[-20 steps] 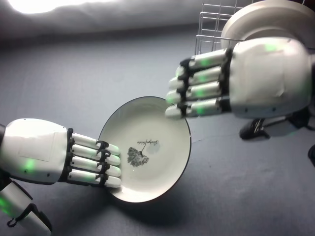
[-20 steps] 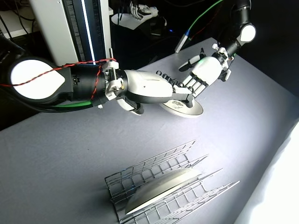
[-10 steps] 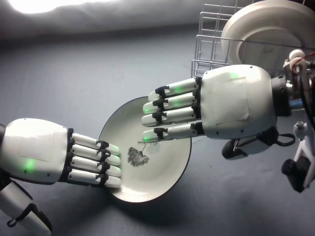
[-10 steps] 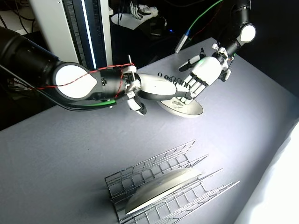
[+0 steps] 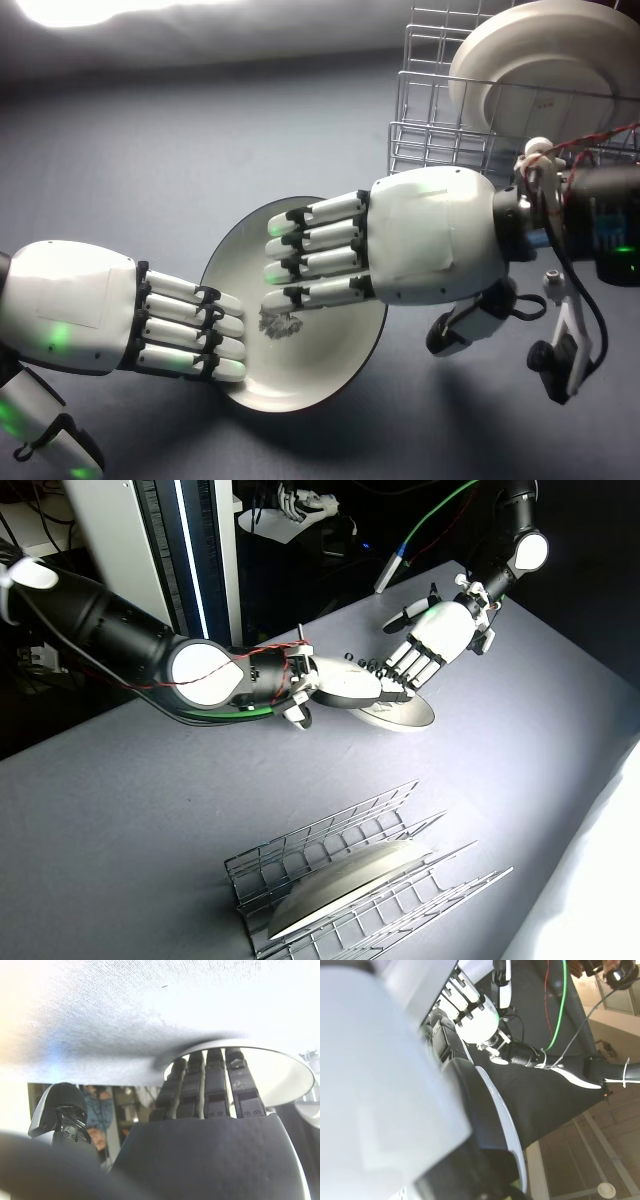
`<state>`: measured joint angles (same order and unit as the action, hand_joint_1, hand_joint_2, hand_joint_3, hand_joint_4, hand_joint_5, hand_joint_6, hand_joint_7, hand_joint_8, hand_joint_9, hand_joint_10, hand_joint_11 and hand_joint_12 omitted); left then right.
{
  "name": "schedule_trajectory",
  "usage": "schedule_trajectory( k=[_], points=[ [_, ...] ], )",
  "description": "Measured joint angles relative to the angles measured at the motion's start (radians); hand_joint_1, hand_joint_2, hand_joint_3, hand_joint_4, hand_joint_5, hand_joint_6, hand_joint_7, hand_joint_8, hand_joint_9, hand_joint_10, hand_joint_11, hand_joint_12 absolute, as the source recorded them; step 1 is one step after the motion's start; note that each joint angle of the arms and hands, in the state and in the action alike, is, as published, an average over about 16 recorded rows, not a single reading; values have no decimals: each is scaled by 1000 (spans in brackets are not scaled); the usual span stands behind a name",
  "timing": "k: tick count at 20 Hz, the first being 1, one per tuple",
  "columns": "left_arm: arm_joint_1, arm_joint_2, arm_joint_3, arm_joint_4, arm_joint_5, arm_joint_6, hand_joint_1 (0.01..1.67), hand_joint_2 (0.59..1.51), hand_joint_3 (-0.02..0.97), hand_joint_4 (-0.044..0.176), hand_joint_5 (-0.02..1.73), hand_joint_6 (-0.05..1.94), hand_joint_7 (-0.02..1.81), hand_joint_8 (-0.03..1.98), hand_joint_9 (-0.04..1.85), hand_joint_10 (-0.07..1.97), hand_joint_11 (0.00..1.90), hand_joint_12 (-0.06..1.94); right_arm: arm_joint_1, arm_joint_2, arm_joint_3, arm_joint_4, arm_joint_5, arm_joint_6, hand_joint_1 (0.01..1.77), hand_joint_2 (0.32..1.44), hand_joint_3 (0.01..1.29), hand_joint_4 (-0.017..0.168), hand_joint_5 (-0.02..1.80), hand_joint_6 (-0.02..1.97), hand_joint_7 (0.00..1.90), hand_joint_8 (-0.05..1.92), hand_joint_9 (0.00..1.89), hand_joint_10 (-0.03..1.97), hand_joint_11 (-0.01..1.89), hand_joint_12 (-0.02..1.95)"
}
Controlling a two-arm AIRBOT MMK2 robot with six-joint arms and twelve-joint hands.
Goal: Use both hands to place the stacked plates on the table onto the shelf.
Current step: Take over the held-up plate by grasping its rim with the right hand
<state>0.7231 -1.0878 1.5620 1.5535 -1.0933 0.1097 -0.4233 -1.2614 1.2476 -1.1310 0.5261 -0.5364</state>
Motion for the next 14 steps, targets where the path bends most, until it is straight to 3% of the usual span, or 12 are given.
schedule_trajectory(
  k=[14],
  points=[
    [0,-1,1,-1,-1,1,15,1119,15,-12,-17,-28,16,-5,-1,-12,15,-22,37,-118,98,11,-28,-20,926,809,13,4,17,12,12,16,20,-4,19,21]
  ],
)
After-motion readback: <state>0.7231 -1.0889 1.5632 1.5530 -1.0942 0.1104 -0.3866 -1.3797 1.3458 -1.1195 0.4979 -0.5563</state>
